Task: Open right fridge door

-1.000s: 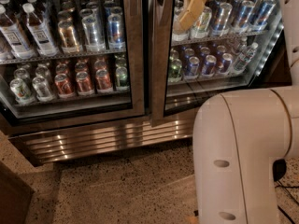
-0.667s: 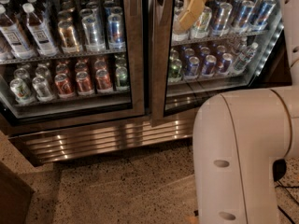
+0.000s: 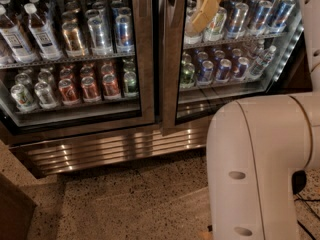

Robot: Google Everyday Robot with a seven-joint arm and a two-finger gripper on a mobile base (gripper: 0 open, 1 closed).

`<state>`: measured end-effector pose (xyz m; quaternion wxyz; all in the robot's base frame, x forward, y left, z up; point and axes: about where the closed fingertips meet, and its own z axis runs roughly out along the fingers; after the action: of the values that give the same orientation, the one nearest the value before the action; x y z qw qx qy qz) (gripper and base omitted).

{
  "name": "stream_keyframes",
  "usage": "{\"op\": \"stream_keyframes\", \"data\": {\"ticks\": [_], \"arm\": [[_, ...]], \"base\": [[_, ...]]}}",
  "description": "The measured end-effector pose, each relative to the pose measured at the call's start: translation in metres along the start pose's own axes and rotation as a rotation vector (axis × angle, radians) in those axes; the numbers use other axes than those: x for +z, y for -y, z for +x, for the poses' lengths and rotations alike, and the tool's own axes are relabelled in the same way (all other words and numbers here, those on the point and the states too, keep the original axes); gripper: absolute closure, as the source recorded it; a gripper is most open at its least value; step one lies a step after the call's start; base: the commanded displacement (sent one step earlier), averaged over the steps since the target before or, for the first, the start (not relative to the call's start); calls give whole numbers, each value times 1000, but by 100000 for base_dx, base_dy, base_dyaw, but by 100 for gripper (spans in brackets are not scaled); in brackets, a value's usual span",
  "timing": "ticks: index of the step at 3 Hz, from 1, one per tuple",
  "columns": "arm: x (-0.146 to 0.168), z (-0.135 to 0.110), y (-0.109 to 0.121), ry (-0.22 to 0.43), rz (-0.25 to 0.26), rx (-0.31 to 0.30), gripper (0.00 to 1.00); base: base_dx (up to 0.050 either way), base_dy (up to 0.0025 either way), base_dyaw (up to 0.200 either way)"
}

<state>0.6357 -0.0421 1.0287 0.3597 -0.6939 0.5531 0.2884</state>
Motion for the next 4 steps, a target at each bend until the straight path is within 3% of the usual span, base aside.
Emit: {"op": "stream_keyframes", "data": {"ticks": [4], "arm": [[-1, 1, 0, 0, 0, 0, 0]], "base": [[0, 0, 0]]}}
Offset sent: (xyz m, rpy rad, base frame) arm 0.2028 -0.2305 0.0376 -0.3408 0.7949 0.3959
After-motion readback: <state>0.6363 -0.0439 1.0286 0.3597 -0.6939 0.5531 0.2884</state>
